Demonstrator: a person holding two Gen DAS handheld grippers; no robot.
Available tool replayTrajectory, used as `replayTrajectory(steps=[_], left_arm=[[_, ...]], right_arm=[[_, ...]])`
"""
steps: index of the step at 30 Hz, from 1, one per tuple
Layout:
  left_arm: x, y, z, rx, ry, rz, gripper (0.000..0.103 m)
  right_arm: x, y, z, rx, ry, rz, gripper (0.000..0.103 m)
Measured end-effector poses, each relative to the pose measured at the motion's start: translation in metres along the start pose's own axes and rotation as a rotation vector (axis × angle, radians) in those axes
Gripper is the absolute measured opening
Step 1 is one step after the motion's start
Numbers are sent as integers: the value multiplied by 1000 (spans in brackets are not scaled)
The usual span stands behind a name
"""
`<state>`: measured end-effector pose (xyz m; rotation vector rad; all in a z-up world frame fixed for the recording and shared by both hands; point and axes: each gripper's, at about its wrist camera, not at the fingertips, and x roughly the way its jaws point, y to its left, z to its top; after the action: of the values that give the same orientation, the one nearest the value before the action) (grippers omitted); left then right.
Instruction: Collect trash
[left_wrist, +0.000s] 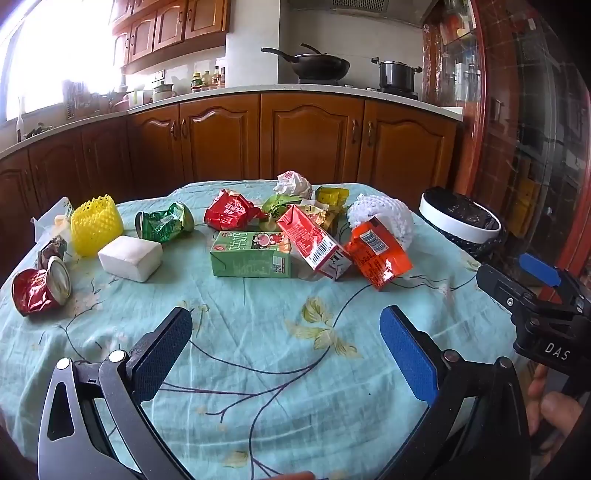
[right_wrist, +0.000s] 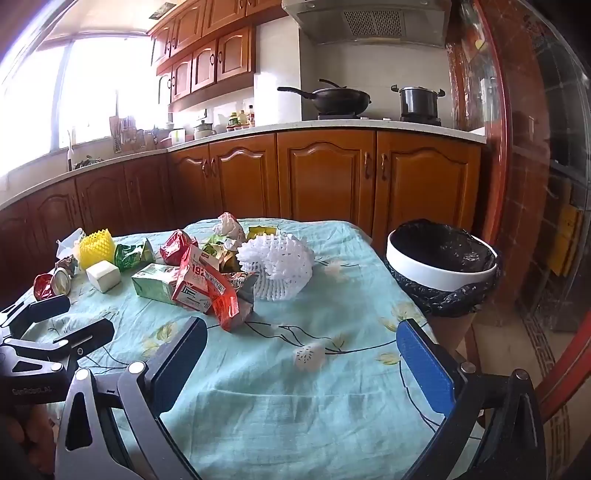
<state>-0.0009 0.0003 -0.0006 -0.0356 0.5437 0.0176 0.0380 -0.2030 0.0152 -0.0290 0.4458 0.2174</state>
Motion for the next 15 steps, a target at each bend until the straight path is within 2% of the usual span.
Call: replayTrajectory(steps=[6, 7, 15], left_arm=[[-3, -2, -1, 0, 9, 12, 103], [-4, -7, 3, -6, -1, -7, 103], [-4, 0, 1, -14, 3, -14, 103]], right_arm=[[0, -5, -2, 18, -5, 15, 103], [1, -2, -1, 13, 1, 7, 103], [3, -1, -4, 16, 8, 9, 103]])
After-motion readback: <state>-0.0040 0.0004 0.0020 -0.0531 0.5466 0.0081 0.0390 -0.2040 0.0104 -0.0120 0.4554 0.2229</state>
